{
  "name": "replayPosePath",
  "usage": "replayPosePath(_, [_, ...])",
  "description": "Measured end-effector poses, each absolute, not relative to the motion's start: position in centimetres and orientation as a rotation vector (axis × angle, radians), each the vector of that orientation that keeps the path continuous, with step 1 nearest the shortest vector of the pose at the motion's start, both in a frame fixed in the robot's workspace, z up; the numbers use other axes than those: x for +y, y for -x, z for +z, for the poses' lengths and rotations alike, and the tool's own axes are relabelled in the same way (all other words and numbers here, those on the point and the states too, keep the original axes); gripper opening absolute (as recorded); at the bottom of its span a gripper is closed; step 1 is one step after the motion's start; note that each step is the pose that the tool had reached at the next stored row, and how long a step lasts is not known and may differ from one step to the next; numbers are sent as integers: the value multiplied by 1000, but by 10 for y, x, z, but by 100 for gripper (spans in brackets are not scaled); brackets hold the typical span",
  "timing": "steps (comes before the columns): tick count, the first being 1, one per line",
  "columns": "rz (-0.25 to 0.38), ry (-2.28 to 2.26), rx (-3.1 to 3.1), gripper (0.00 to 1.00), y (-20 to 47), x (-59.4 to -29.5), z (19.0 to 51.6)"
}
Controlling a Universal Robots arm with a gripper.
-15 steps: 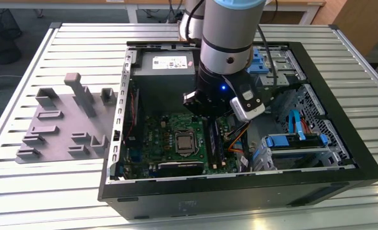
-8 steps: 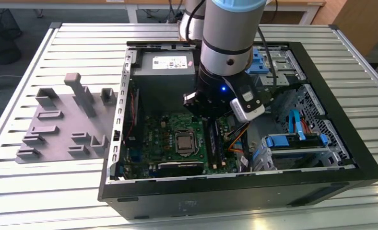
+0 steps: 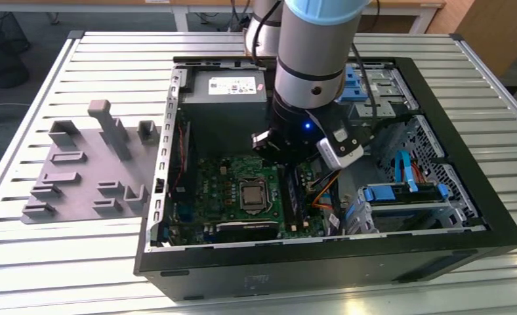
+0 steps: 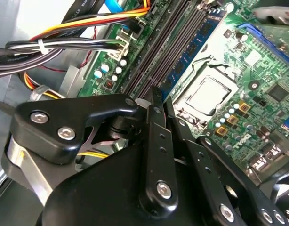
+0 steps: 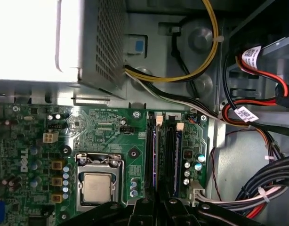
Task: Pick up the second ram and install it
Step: 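Insert the second ram into the second slot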
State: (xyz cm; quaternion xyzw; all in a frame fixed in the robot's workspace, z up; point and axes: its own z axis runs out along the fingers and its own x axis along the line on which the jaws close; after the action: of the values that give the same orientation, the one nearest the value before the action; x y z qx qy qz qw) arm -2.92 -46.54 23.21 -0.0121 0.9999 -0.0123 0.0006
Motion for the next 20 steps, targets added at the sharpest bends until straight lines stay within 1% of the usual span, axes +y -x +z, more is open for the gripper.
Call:
replayPosePath(8, [-39, 38, 3141, 14, 28, -466, 218])
replayPosePath(20, [-39, 38, 3142, 14, 28, -471, 217])
